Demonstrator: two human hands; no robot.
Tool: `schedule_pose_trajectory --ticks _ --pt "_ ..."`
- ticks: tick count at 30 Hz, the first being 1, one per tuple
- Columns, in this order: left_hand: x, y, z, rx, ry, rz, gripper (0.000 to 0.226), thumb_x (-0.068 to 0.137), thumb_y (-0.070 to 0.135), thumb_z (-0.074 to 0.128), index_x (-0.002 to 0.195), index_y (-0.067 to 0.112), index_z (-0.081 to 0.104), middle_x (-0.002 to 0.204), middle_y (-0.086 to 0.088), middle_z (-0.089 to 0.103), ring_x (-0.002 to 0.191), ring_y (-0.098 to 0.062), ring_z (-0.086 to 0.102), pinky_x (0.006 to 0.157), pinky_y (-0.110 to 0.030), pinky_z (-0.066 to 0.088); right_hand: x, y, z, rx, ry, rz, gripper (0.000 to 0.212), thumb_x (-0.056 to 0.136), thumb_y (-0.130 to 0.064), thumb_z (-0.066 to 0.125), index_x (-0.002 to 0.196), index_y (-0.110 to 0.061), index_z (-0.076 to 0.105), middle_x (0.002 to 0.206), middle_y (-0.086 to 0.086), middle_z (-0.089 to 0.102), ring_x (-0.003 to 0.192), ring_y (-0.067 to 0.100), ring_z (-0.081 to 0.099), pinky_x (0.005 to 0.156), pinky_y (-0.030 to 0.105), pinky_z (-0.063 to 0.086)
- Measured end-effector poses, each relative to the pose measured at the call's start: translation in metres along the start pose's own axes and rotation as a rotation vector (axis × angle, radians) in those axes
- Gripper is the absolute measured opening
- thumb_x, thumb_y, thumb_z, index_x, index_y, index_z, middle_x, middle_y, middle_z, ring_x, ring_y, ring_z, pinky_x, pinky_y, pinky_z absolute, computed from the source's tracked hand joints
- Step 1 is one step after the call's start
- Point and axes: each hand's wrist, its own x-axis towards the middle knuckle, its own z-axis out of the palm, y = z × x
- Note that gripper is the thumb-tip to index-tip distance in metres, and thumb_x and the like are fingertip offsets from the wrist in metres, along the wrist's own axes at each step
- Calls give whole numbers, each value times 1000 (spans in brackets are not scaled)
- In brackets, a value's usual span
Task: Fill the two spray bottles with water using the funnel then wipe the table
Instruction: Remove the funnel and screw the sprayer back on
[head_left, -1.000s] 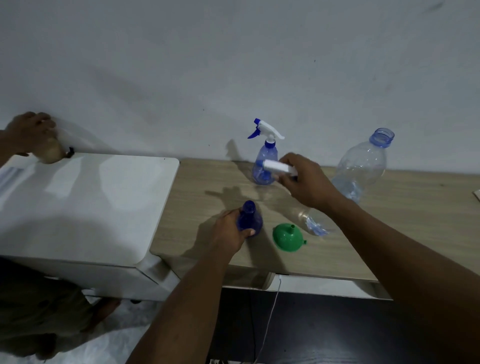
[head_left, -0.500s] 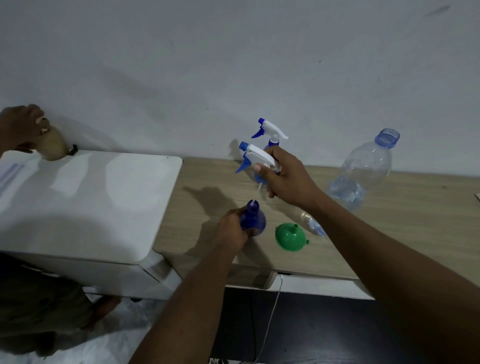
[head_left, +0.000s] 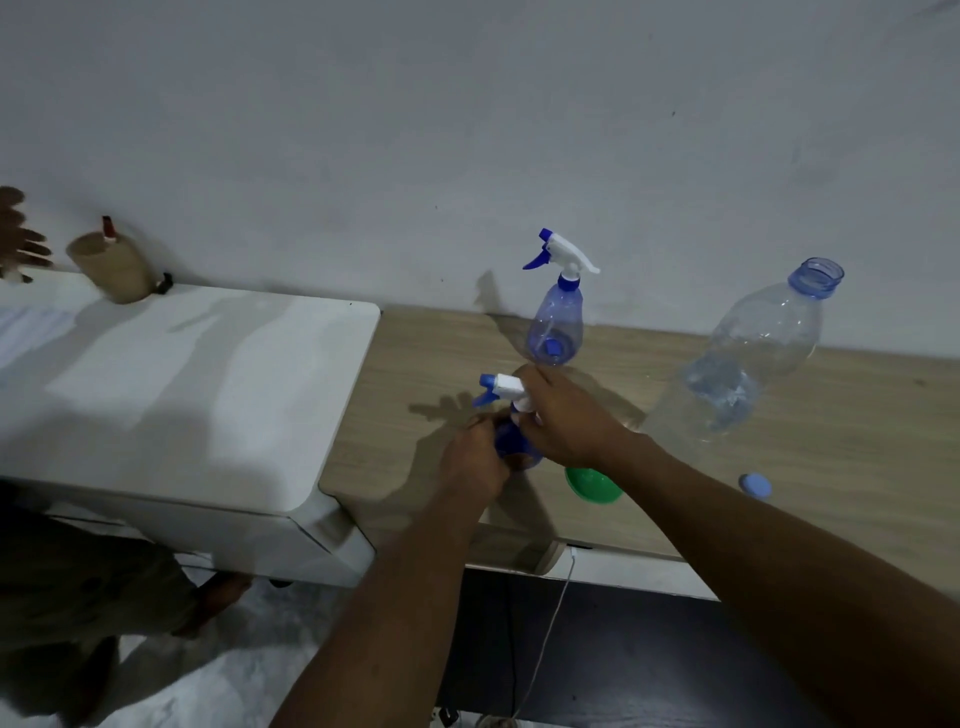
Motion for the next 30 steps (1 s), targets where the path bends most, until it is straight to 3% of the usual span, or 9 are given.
schedule_pose_trajectory --ticks 7,12,15,17,19,23,27,30 --pt "1 -1 -3 -34 -15 6 39 89 15 66 128 18 58 125 -7 64 110 -26 61 80 -25 39 10 -1 6 -136 10 26 20 94 -23 59 107 -12 50 103 7 60 81 23 56 73 42 51" --pt "-1 -4 -2 -45 -5 6 36 86 22 71 120 17 60 118 -3 65 104 -22 61 78 -22 36 7 6 17 -86 140 5 33 85 -29 70 104 -11 50 96 6 55 78 20 46 65 34 40" --pt "-1 -4 -3 9 -1 9 37 89 18 66 125 17 59 119 -3 64 107 -22 61 82 -21 36 6 6 20 -19 166 65 31 86 -28 70 104 -11 51 93 6 58 74 22 52 63 37 45" --pt "0 -3 -2 8 -17 -7 41 88 16 67 128 16 57 122 -4 63 112 -22 60 91 -26 43 6 7 22 -55 212 85 35 82 -32 73 102 -10 53 91 6 58 73 23 52 64 37 44" --pt "0 -4 -2 -7 -22 4 39 87 18 70 125 16 59 119 -4 64 110 -22 61 89 -27 44 5 8 23 -87 233 42 41 80 -37 73 106 -12 54 96 4 56 79 20 49 69 35 42" --pt "2 -6 -2 -34 -28 39 37 86 21 70 121 16 60 116 -5 65 106 -23 61 91 -30 46 8 6 26 -25 209 65 36 82 -24 70 111 -12 53 99 6 60 80 21 53 71 38 45" --pt "-1 -5 -2 -41 -18 21 39 82 16 72 119 14 61 117 -7 66 106 -24 62 92 -33 49 5 10 28 -105 230 72 48 79 -44 72 113 -16 52 101 1 56 85 19 52 75 34 41" --pt "-1 -5 -2 -71 -8 53 40 79 21 76 117 18 62 114 -5 67 103 -24 63 92 -37 50 1 7 27 -11 205 62 42 83 -30 70 117 -15 51 104 3 60 88 20 54 81 42 48"
